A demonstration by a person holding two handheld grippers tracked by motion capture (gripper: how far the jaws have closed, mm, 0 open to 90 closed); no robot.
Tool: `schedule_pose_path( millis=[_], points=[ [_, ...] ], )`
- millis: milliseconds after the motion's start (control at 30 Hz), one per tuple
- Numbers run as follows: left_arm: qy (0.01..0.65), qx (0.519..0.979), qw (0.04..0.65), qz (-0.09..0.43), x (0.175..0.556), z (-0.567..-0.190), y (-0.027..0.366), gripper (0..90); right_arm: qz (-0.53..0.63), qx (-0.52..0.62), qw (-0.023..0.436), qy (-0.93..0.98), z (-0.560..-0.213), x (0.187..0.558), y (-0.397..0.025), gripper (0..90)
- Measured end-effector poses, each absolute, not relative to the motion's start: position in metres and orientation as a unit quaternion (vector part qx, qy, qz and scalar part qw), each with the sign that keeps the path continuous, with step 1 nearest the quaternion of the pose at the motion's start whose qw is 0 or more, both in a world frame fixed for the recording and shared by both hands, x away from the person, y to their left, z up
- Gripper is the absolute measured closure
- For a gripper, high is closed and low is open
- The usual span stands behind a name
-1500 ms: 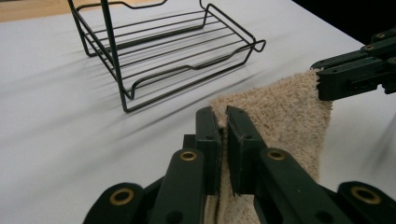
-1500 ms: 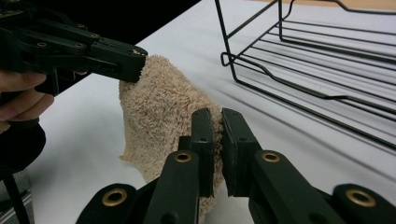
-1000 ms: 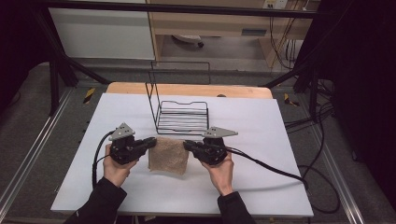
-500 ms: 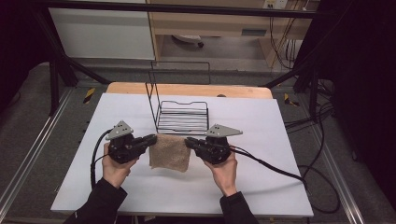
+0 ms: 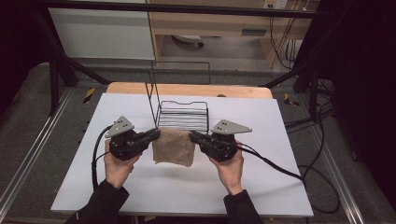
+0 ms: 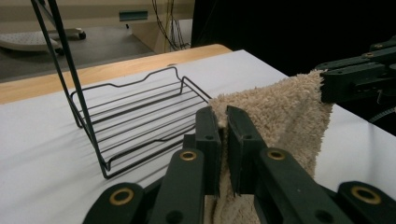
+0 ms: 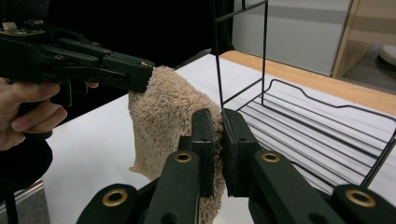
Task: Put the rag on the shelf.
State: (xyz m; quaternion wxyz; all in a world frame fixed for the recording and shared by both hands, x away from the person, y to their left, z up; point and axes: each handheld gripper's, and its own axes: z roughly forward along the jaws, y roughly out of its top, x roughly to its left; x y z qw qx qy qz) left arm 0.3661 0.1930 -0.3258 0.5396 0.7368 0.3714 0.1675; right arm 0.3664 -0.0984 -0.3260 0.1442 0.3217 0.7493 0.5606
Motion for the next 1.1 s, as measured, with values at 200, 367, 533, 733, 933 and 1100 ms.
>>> schedule_pose_path(
  millis=[200, 367, 533, 733, 933, 1100],
  points=[
    [0.366, 0.727, 0.555, 0.17, 0.368, -0.314, 0.191, 83.5, 0.566, 0.318, 0.158, 0.744, -0.314, 0.364, -0.102, 84.6],
    [0.361, 0.724, 0.561, 0.176, 0.37, -0.305, 0.188, 83.6, 0.57, 0.314, 0.173, 0.739, -0.302, 0.363, -0.104, 84.7],
    [0.358, 0.718, 0.57, 0.177, 0.373, -0.3, 0.185, 83.6, 0.575, 0.31, 0.183, 0.735, -0.293, 0.363, -0.106, 84.7],
    [0.354, 0.707, 0.583, 0.189, 0.377, -0.288, 0.183, 83.6, 0.584, 0.308, 0.198, 0.724, -0.281, 0.363, -0.108, 84.8],
    [0.352, 0.701, 0.588, 0.195, 0.38, -0.281, 0.181, 83.6, 0.589, 0.307, 0.207, 0.718, -0.272, 0.366, -0.108, 84.8],
    [0.352, 0.694, 0.596, 0.199, 0.384, -0.275, 0.179, 83.6, 0.59, 0.306, 0.217, 0.715, -0.265, 0.369, -0.109, 84.8]
  ],
)
